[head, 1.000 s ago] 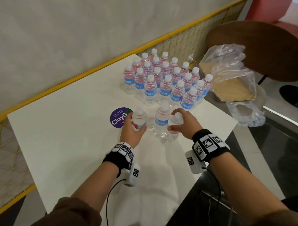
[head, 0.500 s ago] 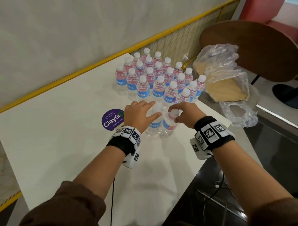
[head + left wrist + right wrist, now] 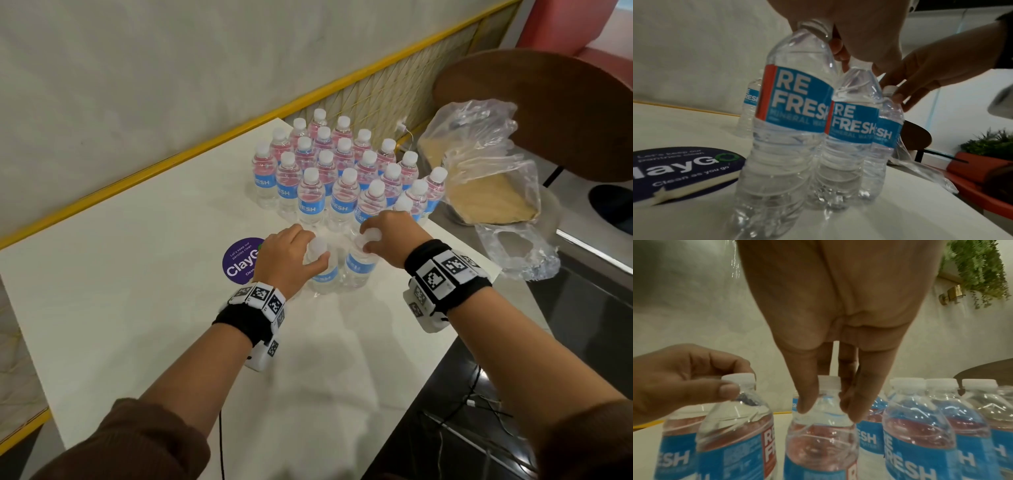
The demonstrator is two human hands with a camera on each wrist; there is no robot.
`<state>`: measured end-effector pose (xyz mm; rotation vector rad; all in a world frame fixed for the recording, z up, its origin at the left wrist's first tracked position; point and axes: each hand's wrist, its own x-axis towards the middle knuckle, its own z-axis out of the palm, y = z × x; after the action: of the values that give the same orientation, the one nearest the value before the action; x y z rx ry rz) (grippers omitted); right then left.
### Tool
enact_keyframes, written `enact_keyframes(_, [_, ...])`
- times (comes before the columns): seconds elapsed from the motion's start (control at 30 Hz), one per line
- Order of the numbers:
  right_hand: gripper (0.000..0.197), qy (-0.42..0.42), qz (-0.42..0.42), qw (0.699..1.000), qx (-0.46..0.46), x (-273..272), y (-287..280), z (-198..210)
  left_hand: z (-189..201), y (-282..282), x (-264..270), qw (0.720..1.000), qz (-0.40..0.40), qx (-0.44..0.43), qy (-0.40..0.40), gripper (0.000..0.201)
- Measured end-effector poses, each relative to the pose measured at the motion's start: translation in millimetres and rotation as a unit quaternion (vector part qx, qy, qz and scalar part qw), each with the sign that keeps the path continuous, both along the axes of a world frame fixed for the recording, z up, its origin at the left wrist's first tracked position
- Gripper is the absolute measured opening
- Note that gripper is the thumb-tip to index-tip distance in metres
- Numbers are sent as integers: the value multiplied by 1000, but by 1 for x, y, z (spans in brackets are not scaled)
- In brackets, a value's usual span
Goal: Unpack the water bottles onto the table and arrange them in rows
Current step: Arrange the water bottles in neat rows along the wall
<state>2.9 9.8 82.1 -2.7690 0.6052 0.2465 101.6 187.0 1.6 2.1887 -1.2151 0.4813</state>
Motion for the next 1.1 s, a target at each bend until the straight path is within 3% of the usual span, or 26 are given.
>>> enact_keyframes(0.23, [39,-15,48,999,12,14,-3,4,-3,14,4,1000,-22,-13,1,36])
enact_keyframes(0.37, [49,-28,1,1000,11,19,-9,4,0,25,12,1000,0,-8,3,35])
enact_keyframes(1.1, [37,-31,-52,997,-37,95,0,1,0,20,7,999,17,20,20,36])
